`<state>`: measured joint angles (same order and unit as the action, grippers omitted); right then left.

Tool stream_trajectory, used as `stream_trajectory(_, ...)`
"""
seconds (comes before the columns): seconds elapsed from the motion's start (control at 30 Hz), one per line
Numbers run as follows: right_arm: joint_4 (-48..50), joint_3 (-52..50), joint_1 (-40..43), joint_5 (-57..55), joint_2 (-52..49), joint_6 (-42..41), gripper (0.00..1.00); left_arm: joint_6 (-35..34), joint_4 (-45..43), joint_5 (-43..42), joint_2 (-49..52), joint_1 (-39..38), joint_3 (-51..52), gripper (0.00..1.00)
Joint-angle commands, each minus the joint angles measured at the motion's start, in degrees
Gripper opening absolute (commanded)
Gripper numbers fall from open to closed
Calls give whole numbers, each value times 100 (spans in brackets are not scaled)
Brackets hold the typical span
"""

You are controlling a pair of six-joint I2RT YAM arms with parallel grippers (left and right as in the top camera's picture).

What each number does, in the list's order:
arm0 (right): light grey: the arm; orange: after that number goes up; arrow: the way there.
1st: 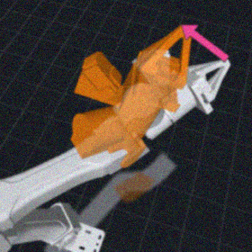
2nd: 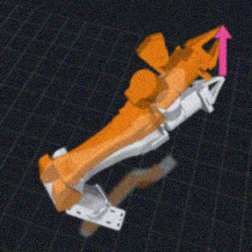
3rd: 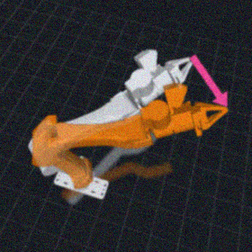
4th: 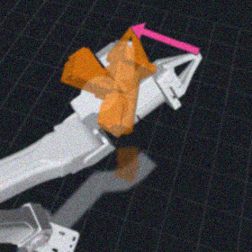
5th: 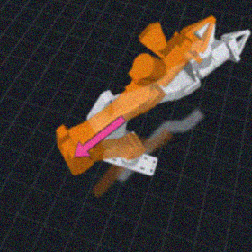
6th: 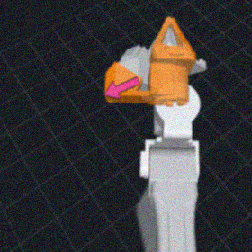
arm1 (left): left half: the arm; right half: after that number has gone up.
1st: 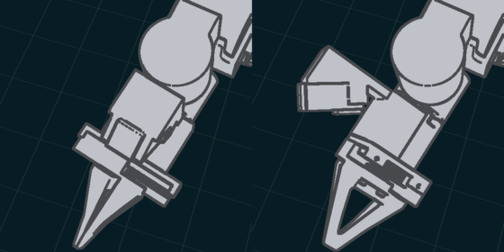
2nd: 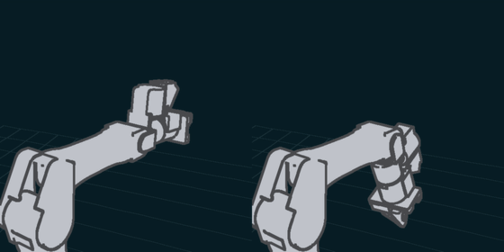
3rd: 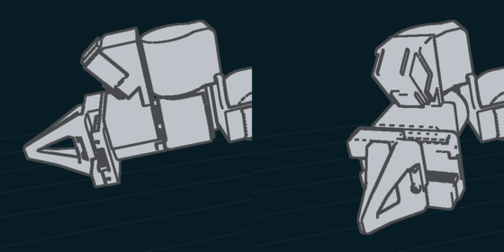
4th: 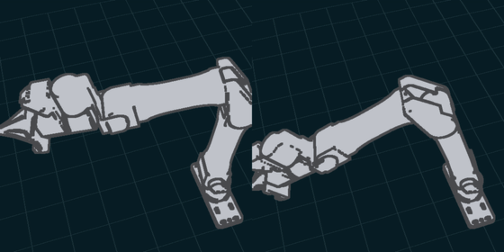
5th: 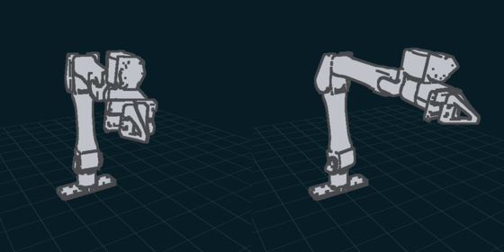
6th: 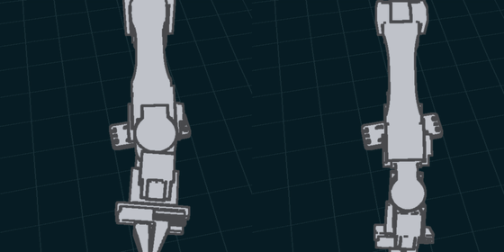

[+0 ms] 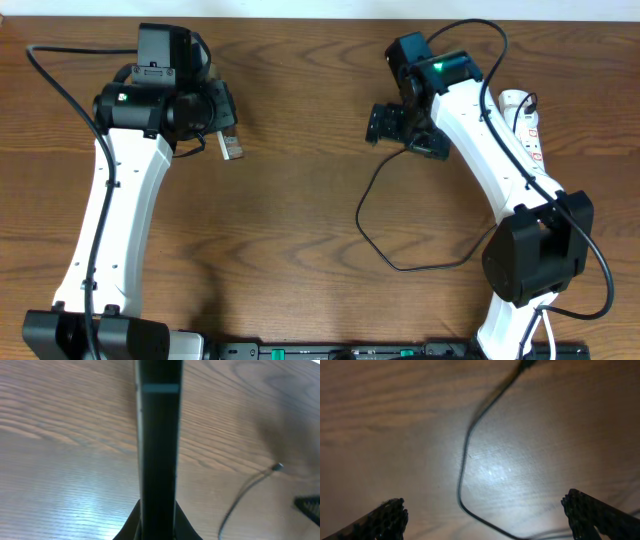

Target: Plug charger to phone and switch on socket

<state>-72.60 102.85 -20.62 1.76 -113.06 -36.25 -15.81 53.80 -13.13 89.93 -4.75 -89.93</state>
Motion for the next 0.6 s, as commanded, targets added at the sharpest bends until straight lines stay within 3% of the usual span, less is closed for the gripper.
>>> stream_trajectory(0.0, 87, 9, 44, -122, 22, -494, 99, 264, -31, -616, -184, 7, -92, 7)
stream_trajectory(0.13, 142, 4, 44, -761, 22, -1449, 99, 275, -57, -879, -184, 7, -92, 7)
stream_trajectory(0.57, 472, -63, 44, -785, -127, -1532, 99, 293, -74, -874, -144, 7, -90, 7)
